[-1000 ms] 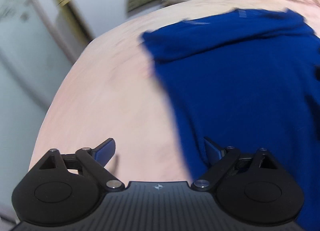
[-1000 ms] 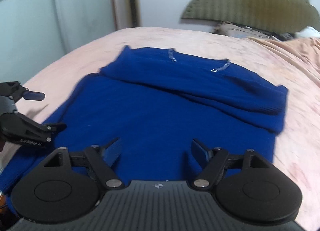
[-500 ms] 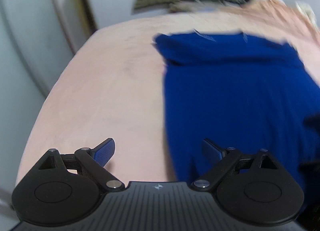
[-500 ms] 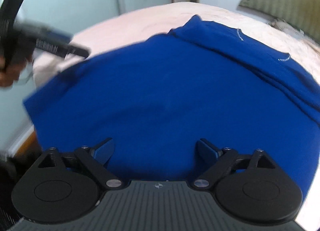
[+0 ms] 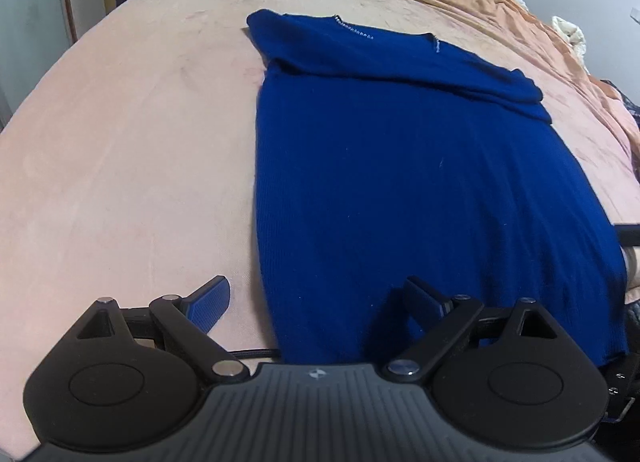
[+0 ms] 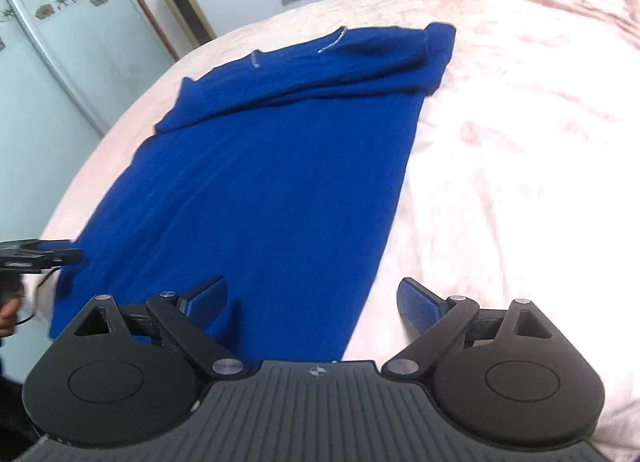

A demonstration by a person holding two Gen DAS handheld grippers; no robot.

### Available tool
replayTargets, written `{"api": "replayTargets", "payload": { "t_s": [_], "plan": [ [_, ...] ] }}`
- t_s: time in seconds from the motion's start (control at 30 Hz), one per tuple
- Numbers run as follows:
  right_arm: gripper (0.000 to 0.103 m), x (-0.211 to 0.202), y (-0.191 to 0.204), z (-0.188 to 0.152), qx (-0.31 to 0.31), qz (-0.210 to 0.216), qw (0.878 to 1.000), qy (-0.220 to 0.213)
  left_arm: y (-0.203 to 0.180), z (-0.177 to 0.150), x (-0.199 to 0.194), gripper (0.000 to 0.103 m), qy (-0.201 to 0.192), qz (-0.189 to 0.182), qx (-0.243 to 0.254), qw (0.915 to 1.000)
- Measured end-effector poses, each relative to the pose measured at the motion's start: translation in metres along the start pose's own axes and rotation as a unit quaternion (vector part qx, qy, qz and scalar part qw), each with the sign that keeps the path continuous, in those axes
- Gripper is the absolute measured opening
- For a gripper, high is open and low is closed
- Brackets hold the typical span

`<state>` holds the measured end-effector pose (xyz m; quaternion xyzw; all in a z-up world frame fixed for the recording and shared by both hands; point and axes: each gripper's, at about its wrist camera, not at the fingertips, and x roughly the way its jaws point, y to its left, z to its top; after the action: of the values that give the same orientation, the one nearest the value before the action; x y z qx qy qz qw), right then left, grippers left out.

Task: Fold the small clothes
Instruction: 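Move both tools to the sweater hem, then grasp the hem with the left tool while the right tool grasps the hem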

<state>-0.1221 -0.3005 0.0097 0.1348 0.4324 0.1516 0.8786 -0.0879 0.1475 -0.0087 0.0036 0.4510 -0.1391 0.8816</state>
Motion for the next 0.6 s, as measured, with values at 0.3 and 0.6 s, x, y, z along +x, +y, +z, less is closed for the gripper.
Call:
{"api": "replayTargets", "payload": {
  "t_s": [0.3, 0.6],
  "plan": [
    [0.034, 0.029, 0.008, 0.019, 0.009, 0.005, 1.0, -0.026, -0.014, 0.022, 0.014, 0.014, -0.003, -0.063, -0.025, 0.9977],
    [0.007, 0.04, 0.009, 0.075, -0.059, -0.077, 0.99, -0.102, -0.044, 0.059, 0.021, 0.008, -0.045, -0.073, -0.015, 0.9962]
  ]
}}
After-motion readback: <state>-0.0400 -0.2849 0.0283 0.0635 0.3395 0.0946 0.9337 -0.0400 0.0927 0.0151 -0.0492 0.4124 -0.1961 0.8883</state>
